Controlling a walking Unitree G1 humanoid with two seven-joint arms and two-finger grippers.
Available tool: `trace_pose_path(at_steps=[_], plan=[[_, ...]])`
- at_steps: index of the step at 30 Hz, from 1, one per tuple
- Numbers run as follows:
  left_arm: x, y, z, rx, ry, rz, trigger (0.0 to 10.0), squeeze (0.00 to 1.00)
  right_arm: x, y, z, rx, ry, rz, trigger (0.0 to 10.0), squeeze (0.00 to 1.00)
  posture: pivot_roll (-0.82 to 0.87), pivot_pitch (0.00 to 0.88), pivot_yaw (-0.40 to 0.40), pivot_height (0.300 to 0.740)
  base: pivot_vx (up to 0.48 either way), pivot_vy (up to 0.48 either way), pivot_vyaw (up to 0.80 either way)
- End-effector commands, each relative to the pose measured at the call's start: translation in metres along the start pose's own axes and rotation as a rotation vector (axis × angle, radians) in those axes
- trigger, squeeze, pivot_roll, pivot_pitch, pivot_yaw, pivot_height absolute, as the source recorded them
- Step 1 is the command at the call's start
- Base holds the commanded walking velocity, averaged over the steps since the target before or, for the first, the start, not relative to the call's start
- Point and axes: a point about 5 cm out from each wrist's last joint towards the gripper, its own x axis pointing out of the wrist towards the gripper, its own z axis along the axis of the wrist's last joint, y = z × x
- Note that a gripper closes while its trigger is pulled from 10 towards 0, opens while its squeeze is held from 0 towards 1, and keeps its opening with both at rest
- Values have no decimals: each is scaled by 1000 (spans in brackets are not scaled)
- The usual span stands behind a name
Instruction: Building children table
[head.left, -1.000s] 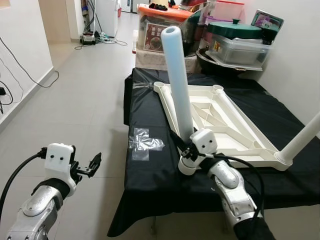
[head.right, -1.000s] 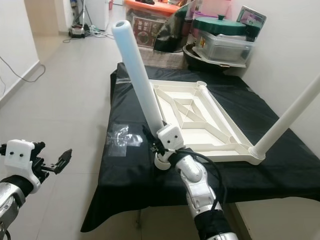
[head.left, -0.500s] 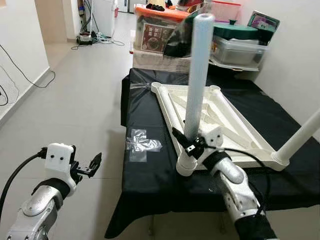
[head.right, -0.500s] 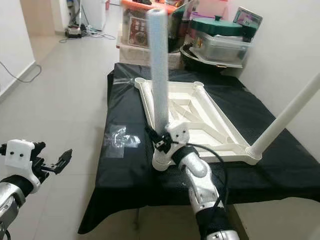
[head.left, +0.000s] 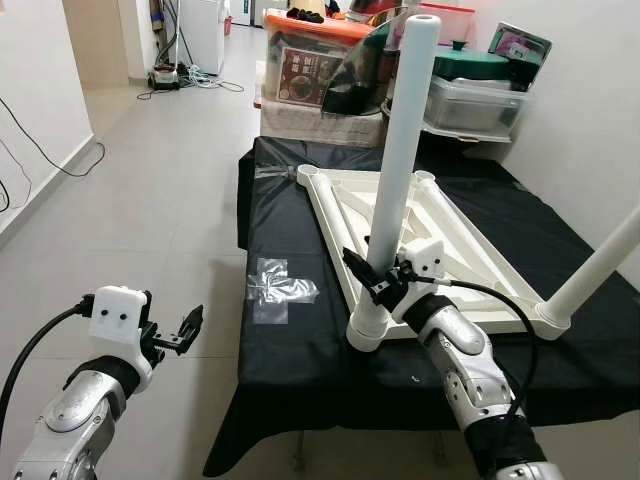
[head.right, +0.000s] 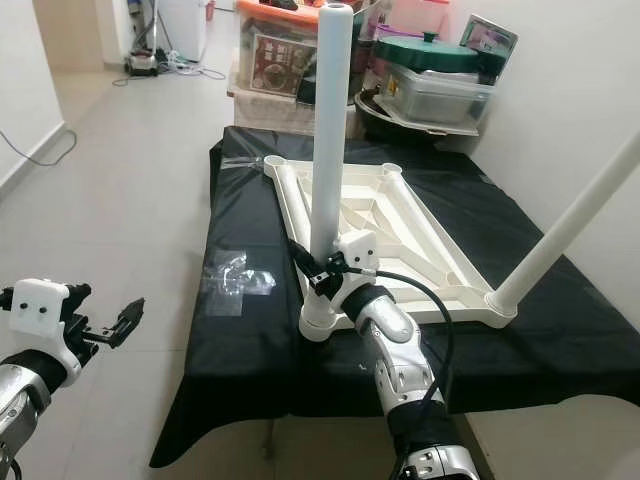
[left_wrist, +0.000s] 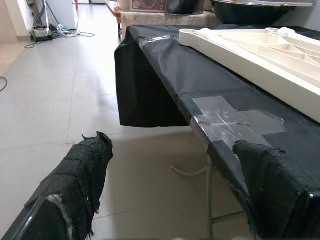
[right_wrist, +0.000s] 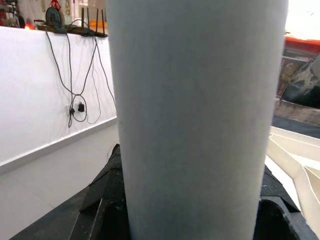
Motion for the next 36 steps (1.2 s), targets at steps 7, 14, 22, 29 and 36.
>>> trace_pose_path(at_steps=[7,14,22,29,36], plan=[[0,3,-6,-31,42,9,10000,0,-23,10,-10,197,7,104,0,0,132,0,-145,740,0,0,0],[-1,1,-5,-37,43,1,10000,0,-24,16,-1,175,-40,236,0,0,134,0,-143,740,0,0,0],[0,2,-6,-27,52,1,10000,0,-18,12,1,167,-9,321,0,0,136,0,-150,740,0,0,0],[-1,1,-11,-32,66,1,10000,0,-14,8,-5,177,10,244,0,0,142,0,-156,740,0,0,0],[0,2,-13,-37,70,9,10000,0,-15,-5,-19,228,25,-61,0,0,136,0,-155,740,0,0,0]])
